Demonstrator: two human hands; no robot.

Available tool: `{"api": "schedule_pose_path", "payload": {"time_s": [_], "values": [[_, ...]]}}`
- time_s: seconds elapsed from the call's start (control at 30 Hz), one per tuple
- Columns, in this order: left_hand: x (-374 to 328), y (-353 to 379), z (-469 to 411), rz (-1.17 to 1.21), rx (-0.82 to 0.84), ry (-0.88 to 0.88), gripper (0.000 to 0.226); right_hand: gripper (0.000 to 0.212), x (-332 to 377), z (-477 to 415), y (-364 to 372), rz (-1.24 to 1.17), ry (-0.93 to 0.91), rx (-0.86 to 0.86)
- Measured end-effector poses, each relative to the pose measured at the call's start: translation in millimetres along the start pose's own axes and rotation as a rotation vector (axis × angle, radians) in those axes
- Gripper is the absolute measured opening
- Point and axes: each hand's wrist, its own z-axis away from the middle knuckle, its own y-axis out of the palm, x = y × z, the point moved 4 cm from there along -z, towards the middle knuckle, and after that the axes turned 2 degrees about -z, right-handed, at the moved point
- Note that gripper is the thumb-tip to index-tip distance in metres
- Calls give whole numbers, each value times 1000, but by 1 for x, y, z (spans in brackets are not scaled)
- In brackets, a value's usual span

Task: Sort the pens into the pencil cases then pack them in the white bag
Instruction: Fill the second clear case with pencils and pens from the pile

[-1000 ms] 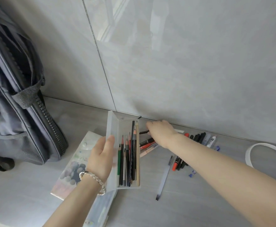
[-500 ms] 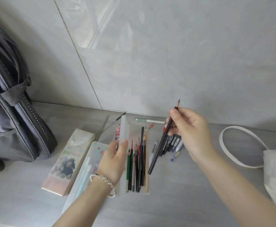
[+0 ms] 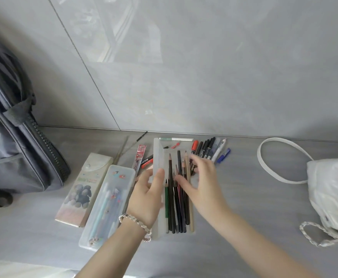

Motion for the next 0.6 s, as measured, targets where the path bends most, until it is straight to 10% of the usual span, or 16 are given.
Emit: {"api": "schedule_pose_path", "payload": {"time_s": [0.23, 0.37, 0.6], "values": [[-8, 6, 11, 106, -148, 206, 28, 50, -51, 52, 37, -1235, 1070, -67], [-7, 19, 25, 98, -136, 355, 35, 57, -36, 44, 41, -1644, 1086, -91], [-9, 19, 21, 118, -149, 359, 26, 45, -28, 29, 44, -1590, 992, -46]]}}
